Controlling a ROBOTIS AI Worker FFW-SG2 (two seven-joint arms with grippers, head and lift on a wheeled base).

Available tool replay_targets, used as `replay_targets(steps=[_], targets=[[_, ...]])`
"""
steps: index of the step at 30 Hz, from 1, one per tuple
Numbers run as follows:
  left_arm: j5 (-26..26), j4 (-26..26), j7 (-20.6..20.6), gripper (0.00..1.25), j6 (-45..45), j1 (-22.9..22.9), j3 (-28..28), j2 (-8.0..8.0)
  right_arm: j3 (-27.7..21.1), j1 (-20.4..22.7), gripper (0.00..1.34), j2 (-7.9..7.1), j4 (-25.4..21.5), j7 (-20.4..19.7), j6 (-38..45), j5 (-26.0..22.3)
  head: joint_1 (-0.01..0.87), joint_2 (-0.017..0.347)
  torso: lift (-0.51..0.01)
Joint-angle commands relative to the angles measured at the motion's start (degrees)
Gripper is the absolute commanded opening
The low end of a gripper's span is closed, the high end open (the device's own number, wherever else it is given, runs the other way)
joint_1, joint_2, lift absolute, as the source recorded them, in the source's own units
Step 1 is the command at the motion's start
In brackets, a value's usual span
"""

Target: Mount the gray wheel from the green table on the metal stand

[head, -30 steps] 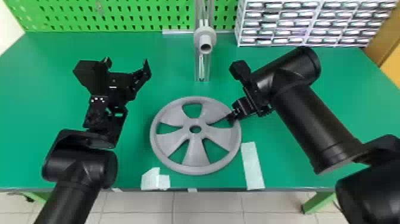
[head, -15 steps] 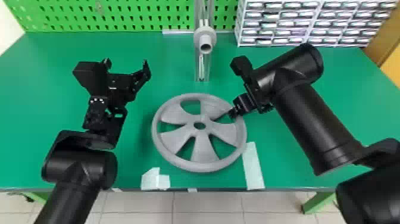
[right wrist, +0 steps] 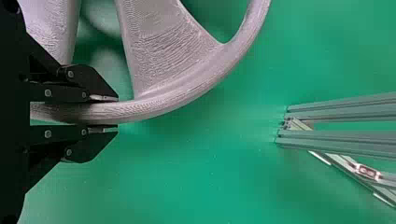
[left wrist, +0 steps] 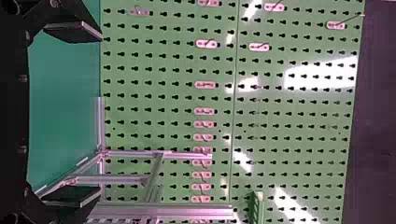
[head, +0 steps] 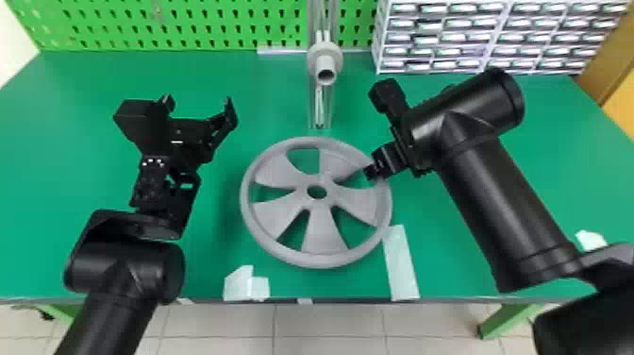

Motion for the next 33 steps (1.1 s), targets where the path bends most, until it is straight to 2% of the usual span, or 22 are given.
replay_targets(steps=[1,7,15,23,33], targets=[[0.0,-0.6,0.2,1.12,0.0,0.5,0.1,0.04,-1.2,1.3,0.27,0.14,-2.3,0.0,0.1,0.9,0.868,0.052,-0.093],[-0.6,-5.3,3.7,1.12,3.0,2.5,0.0,0.04,-3.2,3.3,0.27,0.14,-5.5,-0.3,-1.0,2.3,0.868,0.052,-0.093],[-1.0,-10.6,7.3,1.12,3.1,6.8,0.0,0.12,-4.8,6.7,0.27,0.14,-11.4,-3.4,-3.0,1.9,0.868,0.052,-0.093],[-0.3,-14.0,8.7,1.12,3.1,10.7,-0.4,0.12,-7.0,10.7,0.27,0.14,-16.0,-6.9,-8.4,-2.0,0.868,0.052,-0.093],[0.0,-17.2,11.5,1.11,3.1,14.1,-1.4,0.12,-8.3,14.8,0.25,0.14,-19.2,-10.4,-15.8,-6.0,0.868,0.052,-0.093]])
